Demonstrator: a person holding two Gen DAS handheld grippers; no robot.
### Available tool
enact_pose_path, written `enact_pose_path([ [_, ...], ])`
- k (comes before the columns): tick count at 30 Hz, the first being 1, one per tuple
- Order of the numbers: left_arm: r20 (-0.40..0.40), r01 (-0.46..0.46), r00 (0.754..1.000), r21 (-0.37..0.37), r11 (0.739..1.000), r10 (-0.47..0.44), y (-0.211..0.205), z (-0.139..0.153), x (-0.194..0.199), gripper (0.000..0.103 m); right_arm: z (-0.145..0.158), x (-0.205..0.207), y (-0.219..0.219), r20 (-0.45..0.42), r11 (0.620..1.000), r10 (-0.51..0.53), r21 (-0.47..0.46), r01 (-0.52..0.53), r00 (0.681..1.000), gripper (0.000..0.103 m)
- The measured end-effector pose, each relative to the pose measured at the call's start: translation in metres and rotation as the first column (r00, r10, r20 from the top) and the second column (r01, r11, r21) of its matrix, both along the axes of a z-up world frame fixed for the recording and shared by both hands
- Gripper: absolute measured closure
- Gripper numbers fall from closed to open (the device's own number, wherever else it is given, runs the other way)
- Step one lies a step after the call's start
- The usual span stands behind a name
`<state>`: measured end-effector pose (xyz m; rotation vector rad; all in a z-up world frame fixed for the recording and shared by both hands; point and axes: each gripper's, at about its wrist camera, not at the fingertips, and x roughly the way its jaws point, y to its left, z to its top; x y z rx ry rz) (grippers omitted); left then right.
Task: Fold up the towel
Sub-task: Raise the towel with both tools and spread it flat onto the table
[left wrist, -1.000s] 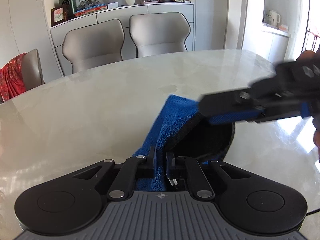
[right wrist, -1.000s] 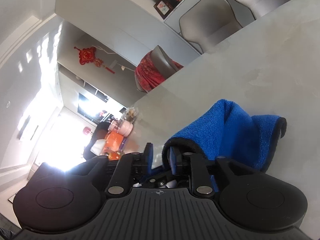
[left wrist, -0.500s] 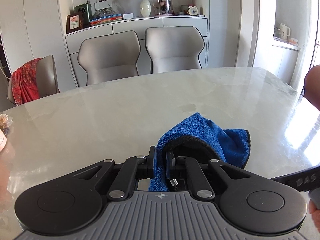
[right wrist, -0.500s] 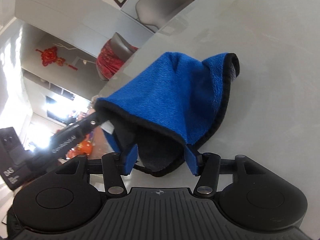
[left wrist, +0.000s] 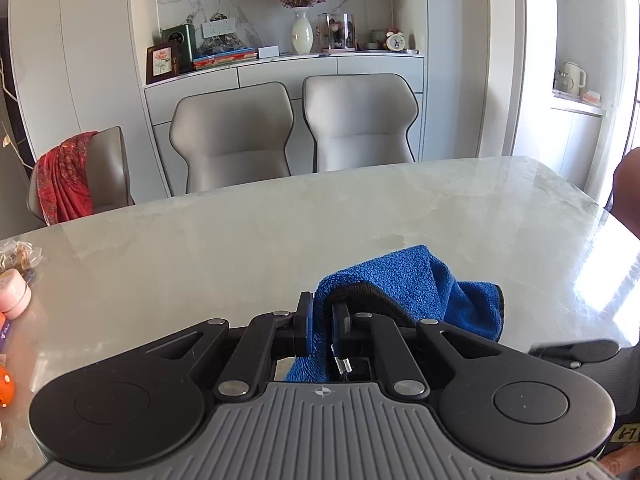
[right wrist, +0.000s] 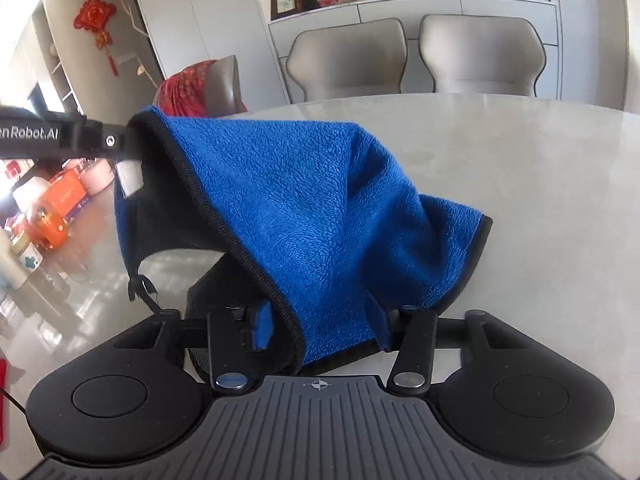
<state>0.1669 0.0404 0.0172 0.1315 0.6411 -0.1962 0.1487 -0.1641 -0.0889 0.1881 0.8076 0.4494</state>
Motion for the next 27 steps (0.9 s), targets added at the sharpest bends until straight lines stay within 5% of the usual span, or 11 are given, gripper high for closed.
enact_pose_path([
  [2,0.003,-0.002,1.0,0.011,1.0,0.002,-0.001,0.0,-0.001,0.095,-0.008,0.003,-0.006,-0.086,0.996,0.024,0.085,-0.017,0.996,0.099],
  [9,0.024,-0.003,1.0,0.058,0.998,0.002,0.001,0.006,-0.009,0.095,0.023,-0.021,-0.016,0.091,0.998,0.034,-0.06,-0.029,0.995,0.1],
  [15,0.099,0.088,0.99,0.133,0.987,-0.101,-0.018,0.037,-0.02,0.095,0.095,-0.035,-0.047,0.269,0.983,0.078,-0.184,-0.028,0.96,0.1],
  [22,0.175,0.216,0.948,0.262,0.941,-0.266,-0.046,0.092,-0.025,0.095,0.192,-0.039,-0.057,0.468,0.896,0.249,-0.443,-0.019,0.848,0.1],
  [27,0.187,0.275,0.915,0.361,0.891,-0.358,-0.062,0.125,0.002,0.095,0.231,-0.026,-0.058,0.459,0.806,0.362,-0.591,-0.026,0.811,0.1],
])
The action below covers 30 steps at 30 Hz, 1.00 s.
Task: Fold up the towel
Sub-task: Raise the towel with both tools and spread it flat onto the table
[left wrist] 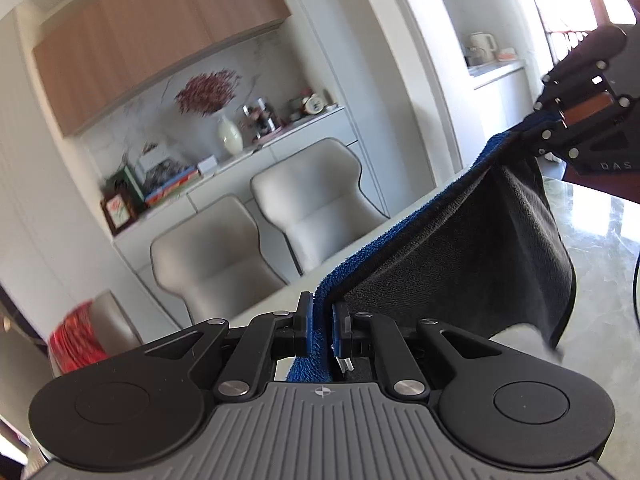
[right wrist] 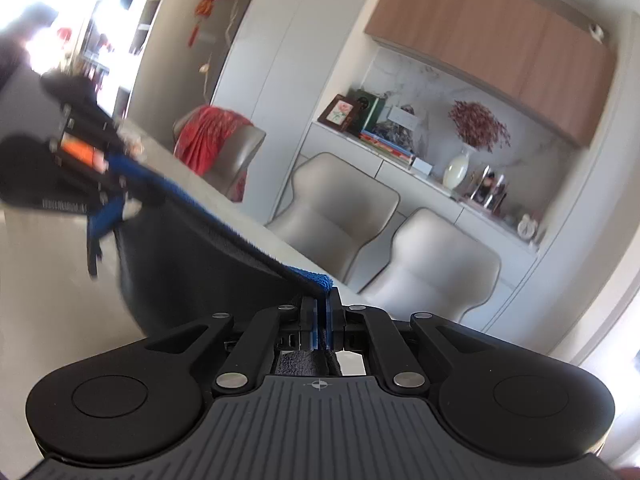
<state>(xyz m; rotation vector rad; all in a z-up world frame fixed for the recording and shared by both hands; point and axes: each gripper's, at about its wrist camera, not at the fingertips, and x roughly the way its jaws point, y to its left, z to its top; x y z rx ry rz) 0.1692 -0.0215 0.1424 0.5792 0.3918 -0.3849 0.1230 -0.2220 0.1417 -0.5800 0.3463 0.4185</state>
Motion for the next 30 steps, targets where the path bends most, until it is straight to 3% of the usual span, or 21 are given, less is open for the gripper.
enact_pose_path([
  [3,0.05,0.014,0.999,0.063,0.998,-0.017,-0.009,0.02,0.015,0.095,0.023,0.02,-0.002,0.035,0.994,0.002,-0.109,0.001,0.999,0.1],
  [9,0.109,0.047,0.992,0.144,0.988,-0.063,-0.019,0.046,0.007,0.095,0.052,0.027,-0.003,0.106,0.979,0.042,-0.202,-0.02,0.994,0.1],
  [13,-0.002,0.097,0.995,0.165,0.981,-0.098,-0.02,0.011,-0.02,0.095,0.034,0.002,-0.005,0.042,0.963,0.102,-0.255,-0.088,0.994,0.1],
  [18,-0.218,0.175,0.967,0.177,0.968,-0.135,-0.018,-0.066,-0.064,0.095,-0.027,-0.038,0.0,-0.171,0.926,0.158,-0.316,-0.206,0.972,0.1],
  [20,-0.313,0.199,0.94,0.168,0.965,-0.139,-0.017,-0.102,-0.08,0.095,-0.067,-0.056,0.004,-0.297,0.92,0.159,-0.302,-0.251,0.941,0.1],
  [22,-0.435,0.212,0.89,0.129,0.969,-0.137,-0.016,-0.142,-0.099,0.095,-0.099,-0.068,0.007,-0.405,0.922,0.146,-0.274,-0.272,0.903,0.1],
  [24,-0.51,0.212,0.851,0.108,0.971,-0.129,-0.014,-0.17,-0.112,0.095,-0.133,-0.081,0.01,-0.502,0.925,0.133,-0.246,-0.288,0.855,0.1],
  [26,-0.565,0.213,0.817,0.1,0.972,-0.121,-0.01,-0.193,-0.124,0.095,-0.165,-0.096,0.014,-0.59,0.927,0.123,-0.219,-0.305,0.798,0.099],
  [30,-0.626,0.223,0.771,0.099,0.97,-0.114,-0.003,-0.211,-0.137,0.092,-0.193,-0.115,0.021,-0.677,0.926,0.128,-0.18,-0.331,0.725,0.097],
])
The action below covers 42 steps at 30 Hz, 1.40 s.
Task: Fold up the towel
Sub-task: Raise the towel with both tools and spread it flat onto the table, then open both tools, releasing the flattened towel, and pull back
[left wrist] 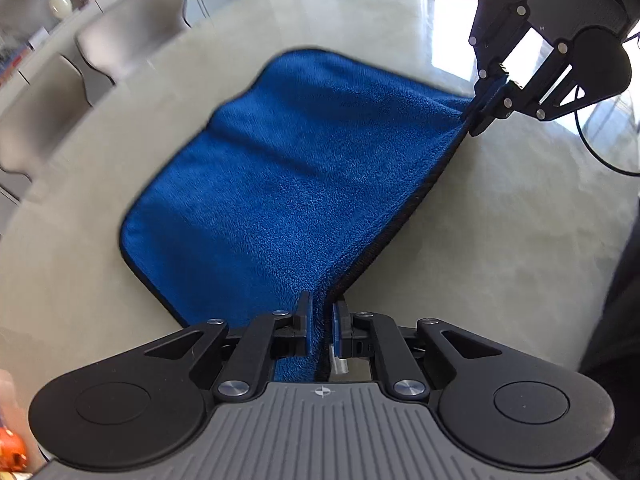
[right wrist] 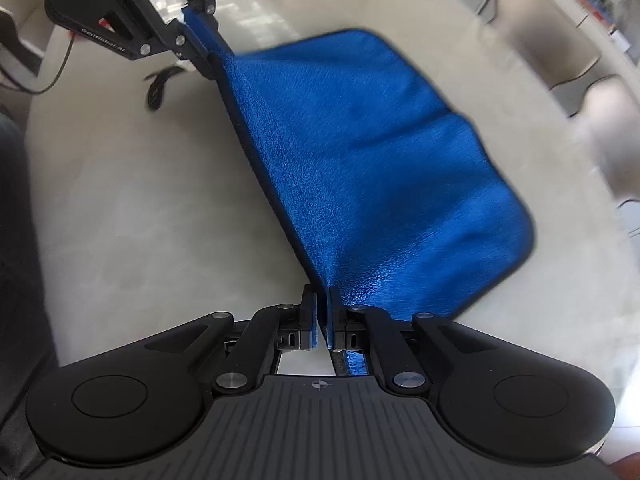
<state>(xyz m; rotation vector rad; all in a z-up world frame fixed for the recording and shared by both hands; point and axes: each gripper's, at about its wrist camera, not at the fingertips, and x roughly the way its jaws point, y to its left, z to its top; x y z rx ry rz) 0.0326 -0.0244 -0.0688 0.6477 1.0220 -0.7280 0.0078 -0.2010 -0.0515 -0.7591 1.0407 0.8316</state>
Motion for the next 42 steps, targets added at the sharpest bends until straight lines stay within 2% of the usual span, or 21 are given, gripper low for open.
enact_pose_path([
  [2,-0.039,-0.004,0.999,0.003,1.0,0.004,0.004,-0.004,-0.004,0.089,-0.005,-0.006,0.004,-0.054,1.0,0.01,0.006,-0.01,0.998,0.094],
  [5,-0.096,-0.012,0.995,0.001,1.0,0.012,0.011,-0.001,-0.003,0.089,-0.013,-0.012,0.007,-0.079,0.997,0.042,-0.058,-0.046,0.996,0.093],
  [8,-0.101,-0.032,0.994,0.028,0.999,0.034,0.016,0.002,-0.013,0.089,-0.014,-0.013,-0.005,-0.104,0.996,0.034,-0.077,-0.042,0.994,0.093],
  [10,-0.088,-0.049,0.995,0.039,0.998,0.053,0.025,0.01,-0.013,0.089,-0.003,-0.001,-0.011,-0.133,0.997,0.02,-0.068,-0.029,0.991,0.092],
  [12,-0.054,-0.081,0.995,0.012,0.997,0.082,0.027,0.023,-0.009,0.089,0.004,0.009,-0.017,-0.122,0.999,-0.002,-0.043,-0.003,0.993,0.091],
  [14,-0.001,-0.145,0.989,-0.04,0.989,0.145,0.031,0.033,0.004,0.089,0.01,0.016,-0.019,-0.074,0.999,-0.043,-0.02,0.041,0.996,0.082],
  [15,0.032,-0.191,0.981,-0.068,0.979,0.194,0.031,0.036,0.014,0.087,0.013,0.022,-0.02,-0.039,0.997,-0.075,-0.004,0.075,0.996,0.072],
  [16,0.061,-0.225,0.971,-0.095,0.97,0.231,0.03,0.038,0.026,0.087,0.016,0.028,-0.02,-0.005,0.994,-0.107,0.014,0.107,0.994,0.069],
  [18,0.106,-0.273,0.952,-0.127,0.954,0.287,0.026,0.033,0.053,0.087,0.02,0.045,-0.022,0.037,0.982,-0.179,0.061,0.177,0.983,0.069],
  [20,0.115,-0.315,0.936,-0.142,0.938,0.332,0.023,0.026,0.075,0.087,0.019,0.07,-0.025,0.059,0.955,-0.274,0.13,0.265,0.96,0.069],
  [24,0.117,-0.424,0.888,-0.162,0.891,0.444,0.017,0.009,0.127,0.087,0.01,0.111,-0.037,0.046,0.894,-0.412,0.215,0.394,0.91,0.069],
  [26,0.117,-0.443,0.878,-0.167,0.881,0.464,0.015,0.0,0.142,0.087,0.003,0.13,-0.042,0.035,0.862,-0.464,0.247,0.443,0.885,0.069],
  [29,0.1,-0.468,0.869,-0.154,0.87,0.485,0.015,-0.013,0.157,0.087,-0.005,0.15,-0.046,0.01,0.834,-0.502,0.27,0.481,0.865,0.069],
  [32,0.098,-0.479,0.866,-0.118,0.87,0.49,0.015,-0.025,0.171,0.087,-0.012,0.165,-0.045,0.013,0.828,-0.513,0.271,0.491,0.858,0.069],
  [35,0.093,-0.483,0.864,-0.117,0.868,0.494,0.014,-0.031,0.179,0.086,-0.02,0.18,-0.047,0.002,0.82,-0.527,0.265,0.508,0.85,0.069],
  [39,0.113,-0.479,0.865,-0.107,0.872,0.489,0.015,-0.03,0.19,0.075,-0.032,0.195,-0.049,-0.003,0.817,-0.543,0.227,0.53,0.84,0.069],
  [42,0.134,-0.477,0.863,-0.098,0.874,0.486,0.014,-0.03,0.2,0.074,-0.043,0.203,-0.053,-0.02,0.807,-0.559,0.217,0.55,0.829,0.069],
])
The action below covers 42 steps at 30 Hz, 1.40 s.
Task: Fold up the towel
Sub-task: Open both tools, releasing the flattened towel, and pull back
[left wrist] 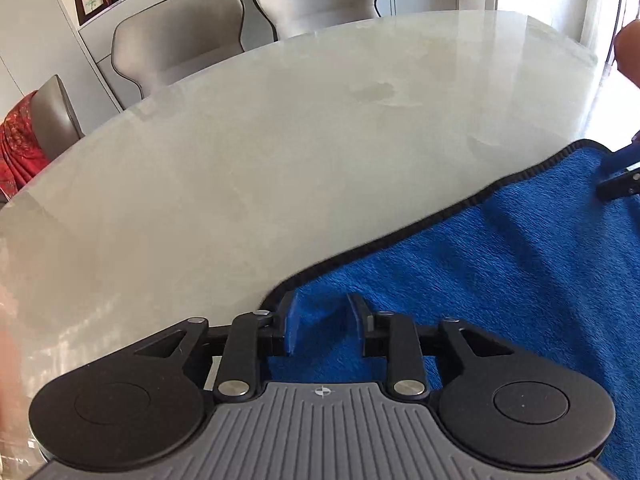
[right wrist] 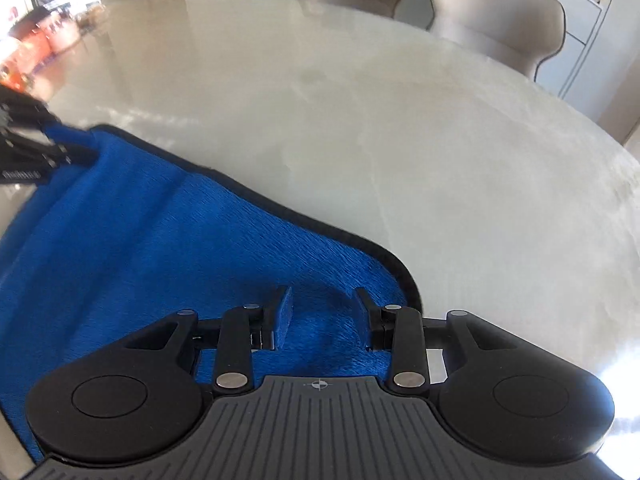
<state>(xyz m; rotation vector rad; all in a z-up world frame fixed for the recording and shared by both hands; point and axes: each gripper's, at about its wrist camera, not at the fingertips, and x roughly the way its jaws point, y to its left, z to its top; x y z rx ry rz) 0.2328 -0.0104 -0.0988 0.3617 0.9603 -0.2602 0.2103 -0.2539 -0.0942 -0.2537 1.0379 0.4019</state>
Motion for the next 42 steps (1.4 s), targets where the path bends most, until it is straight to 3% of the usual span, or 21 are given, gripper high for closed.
enact_pose_path([
  [8,0.034,0.009,0.999,0.024,1.0,-0.009,-0.007,0.0,0.018,0.074,-0.003,0.012,-0.016,0.013,0.998,-0.057,-0.01,0.057,0.998,0.066],
  [10,0.042,-0.003,0.999,0.018,1.0,0.002,-0.007,-0.001,0.02,0.074,-0.003,0.016,-0.023,-0.001,0.998,-0.065,0.012,0.065,0.998,0.072],
  [14,0.019,-0.031,0.999,-0.002,1.0,0.031,-0.008,0.003,0.021,0.076,-0.002,0.015,-0.02,0.0,0.998,-0.062,-0.022,0.062,0.998,0.073],
  [17,0.023,-0.038,0.999,-0.077,0.996,0.04,0.003,0.018,-0.001,0.074,0.005,-0.005,-0.012,0.003,0.999,-0.028,-0.023,0.028,1.0,0.07],
  [19,0.035,-0.054,0.998,-0.107,0.993,0.059,0.014,0.03,-0.03,0.054,0.013,-0.03,-0.007,0.007,1.0,0.008,0.003,-0.008,1.0,0.064],
  [22,0.063,-0.079,0.994,-0.108,0.991,0.086,0.03,0.043,-0.081,0.039,0.024,-0.075,-0.002,0.011,0.999,0.03,0.027,-0.03,0.999,0.06],
  [28,0.012,-0.065,0.998,-0.053,0.996,0.066,0.058,0.044,-0.168,0.039,0.04,-0.159,0.009,-0.024,0.995,0.077,0.062,-0.076,0.997,0.051],
  [31,-0.01,-0.044,0.999,-0.016,0.999,0.044,0.064,0.041,-0.212,0.039,0.043,-0.177,0.012,-0.043,0.997,0.069,0.049,-0.067,0.997,0.048],
  [38,-0.045,-0.053,0.998,-0.049,0.997,0.051,0.056,0.029,-0.257,0.039,0.032,-0.21,0.015,-0.091,0.997,0.009,0.082,-0.002,0.996,0.048],
  [42,-0.032,-0.087,0.996,-0.068,0.994,0.085,0.048,0.02,-0.262,0.039,0.029,-0.221,0.018,-0.082,0.997,0.007,0.083,0.0,0.997,0.048],
])
